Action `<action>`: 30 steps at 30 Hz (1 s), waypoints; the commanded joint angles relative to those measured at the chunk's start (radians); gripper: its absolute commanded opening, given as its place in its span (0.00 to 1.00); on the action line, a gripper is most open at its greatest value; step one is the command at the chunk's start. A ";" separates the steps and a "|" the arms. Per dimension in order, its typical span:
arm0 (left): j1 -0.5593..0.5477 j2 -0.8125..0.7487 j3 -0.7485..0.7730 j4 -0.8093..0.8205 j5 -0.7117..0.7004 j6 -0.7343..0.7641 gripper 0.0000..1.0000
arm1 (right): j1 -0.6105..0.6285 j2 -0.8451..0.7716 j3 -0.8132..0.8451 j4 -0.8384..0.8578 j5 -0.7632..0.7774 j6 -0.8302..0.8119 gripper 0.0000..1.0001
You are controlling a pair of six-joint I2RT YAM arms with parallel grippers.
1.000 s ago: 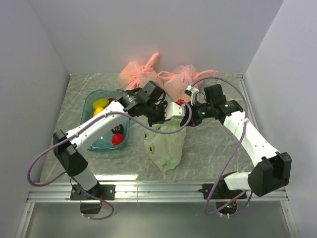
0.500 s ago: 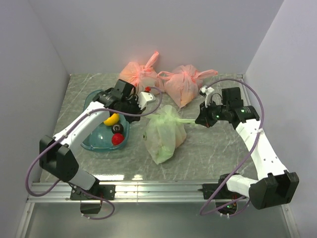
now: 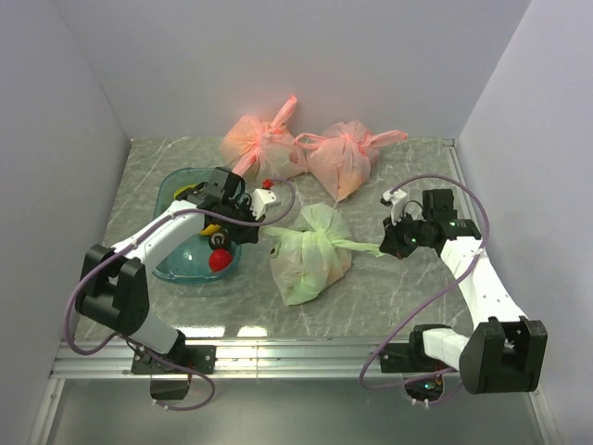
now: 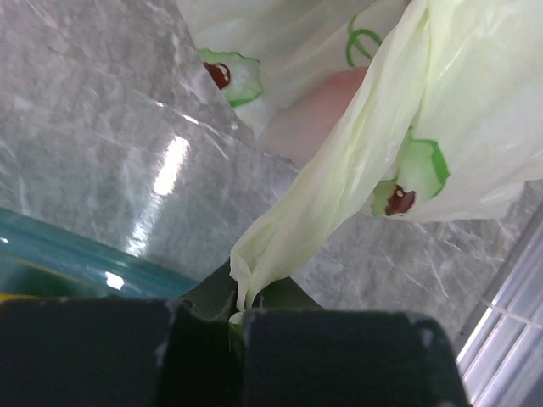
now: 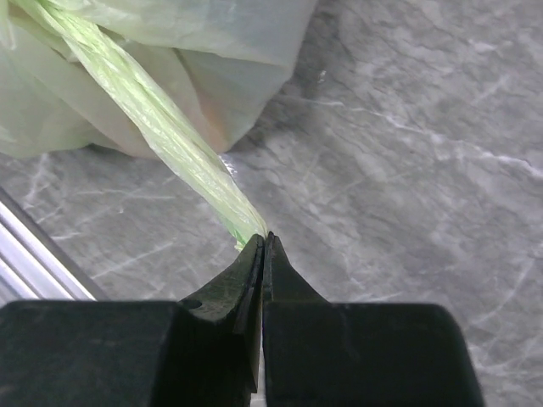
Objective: Place the fake fruits into the plastic bag and tie a complex knot
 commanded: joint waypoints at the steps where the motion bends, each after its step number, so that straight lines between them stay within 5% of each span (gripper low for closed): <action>1: 0.089 0.014 -0.003 0.003 -0.143 0.052 0.00 | -0.092 -0.007 -0.005 -0.028 0.278 -0.113 0.00; 6: 0.095 0.020 0.027 0.009 -0.115 0.055 0.00 | -0.106 -0.019 0.018 -0.060 0.255 -0.138 0.00; 13: 0.058 0.020 0.222 -0.077 0.075 0.034 0.00 | -0.024 -0.054 0.227 -0.238 -0.108 -0.123 0.00; 15: 0.028 0.020 0.251 -0.074 0.101 0.018 0.01 | 0.047 -0.042 0.286 -0.217 -0.107 -0.051 0.30; 16: 0.012 0.023 0.259 -0.086 0.119 0.020 0.02 | 0.099 -0.033 0.303 -0.206 -0.104 -0.017 0.56; 18: 0.000 0.030 0.268 -0.084 0.139 0.015 0.06 | 0.139 -0.034 0.322 -0.129 -0.066 0.015 0.74; 22: -0.011 0.043 0.260 -0.061 0.148 -0.026 0.07 | 0.280 0.019 0.343 -0.040 0.037 0.041 0.87; 30: -0.011 0.064 0.279 -0.044 0.155 -0.075 0.11 | 0.486 0.208 0.304 0.021 0.157 0.080 0.90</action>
